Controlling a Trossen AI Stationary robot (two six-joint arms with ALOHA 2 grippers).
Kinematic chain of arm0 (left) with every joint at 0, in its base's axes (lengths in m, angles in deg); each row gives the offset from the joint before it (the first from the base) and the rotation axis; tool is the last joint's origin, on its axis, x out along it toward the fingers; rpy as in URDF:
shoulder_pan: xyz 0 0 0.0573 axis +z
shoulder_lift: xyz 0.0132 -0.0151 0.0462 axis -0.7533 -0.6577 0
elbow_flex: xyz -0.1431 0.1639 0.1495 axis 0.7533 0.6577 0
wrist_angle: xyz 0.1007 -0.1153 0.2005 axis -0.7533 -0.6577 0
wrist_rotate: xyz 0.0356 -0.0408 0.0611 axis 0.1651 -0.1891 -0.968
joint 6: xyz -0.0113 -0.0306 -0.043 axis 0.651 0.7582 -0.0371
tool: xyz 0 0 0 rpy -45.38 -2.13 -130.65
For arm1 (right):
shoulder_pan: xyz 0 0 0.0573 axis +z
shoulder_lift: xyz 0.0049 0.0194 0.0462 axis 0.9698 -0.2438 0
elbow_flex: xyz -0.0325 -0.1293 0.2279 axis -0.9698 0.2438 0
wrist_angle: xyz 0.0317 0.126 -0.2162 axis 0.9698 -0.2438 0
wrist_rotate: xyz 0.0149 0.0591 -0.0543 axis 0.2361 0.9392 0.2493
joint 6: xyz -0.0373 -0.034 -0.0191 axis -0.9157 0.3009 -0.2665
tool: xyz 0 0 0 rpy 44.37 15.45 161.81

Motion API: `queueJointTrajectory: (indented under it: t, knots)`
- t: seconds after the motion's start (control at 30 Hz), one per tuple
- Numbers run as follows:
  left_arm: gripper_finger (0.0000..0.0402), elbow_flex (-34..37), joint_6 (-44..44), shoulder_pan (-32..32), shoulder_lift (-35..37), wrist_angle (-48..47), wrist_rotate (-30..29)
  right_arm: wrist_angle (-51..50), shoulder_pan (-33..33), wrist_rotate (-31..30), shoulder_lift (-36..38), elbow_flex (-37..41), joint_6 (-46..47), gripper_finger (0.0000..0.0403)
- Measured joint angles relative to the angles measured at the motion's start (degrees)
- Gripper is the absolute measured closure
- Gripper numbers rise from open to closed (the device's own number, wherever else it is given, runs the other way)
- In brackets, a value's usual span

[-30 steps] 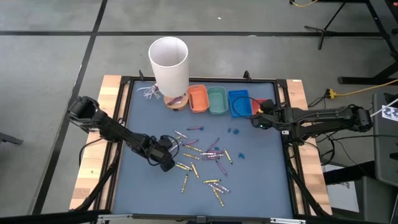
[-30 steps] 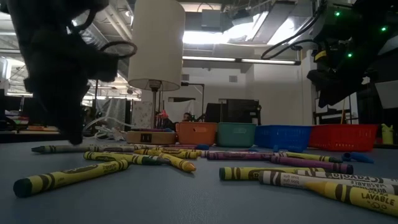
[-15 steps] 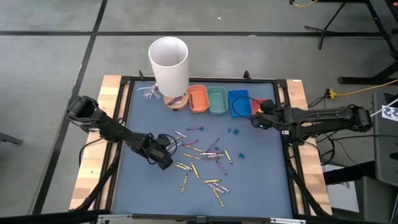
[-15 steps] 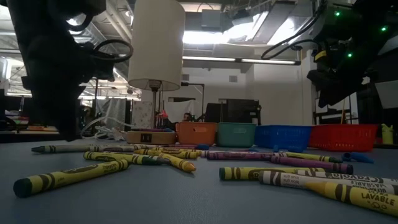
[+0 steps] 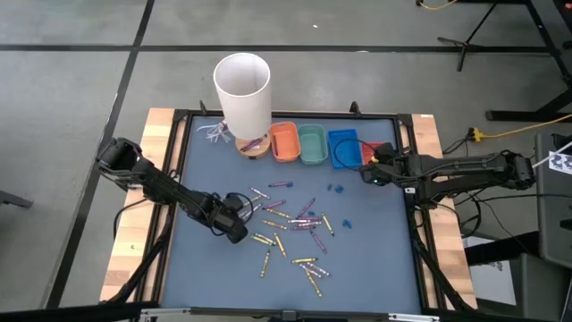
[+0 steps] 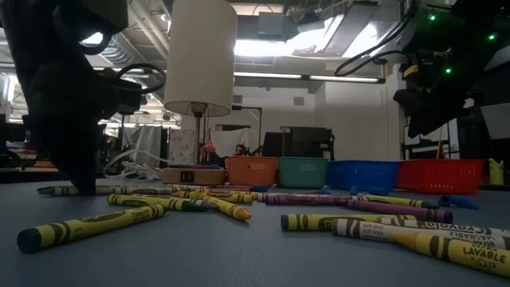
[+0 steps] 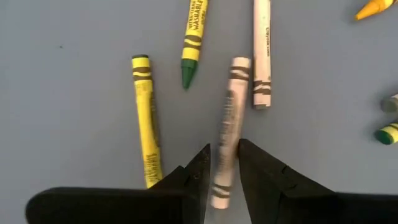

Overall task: Sort crayons
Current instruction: Put the gray crayon into the green bin

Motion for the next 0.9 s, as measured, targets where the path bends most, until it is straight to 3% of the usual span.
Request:
queueJointTrajectory:
  t: [0.27, 0.53, 0.9]
  knots:
    - [0.0338, 0.66, -0.02, -0.02, 0.07, 0.88, -0.15, 0.0, 0.02, 0.0, 0.0, 0.0, 0.0, 0.023]
    - [0.0395, 0.66, 0.06, -0.02, 0.15, 1.36, -0.07, 0.04, 0.01, -0.01, 0.0, 0.0, 0.01, 0.023]
    - [0.0399, -5.09, -0.42, 0.04, -0.13, 0.86, 0.12, 0.2, 0.02, -0.01, 0.0, 0.0, 0.0, 0.023]
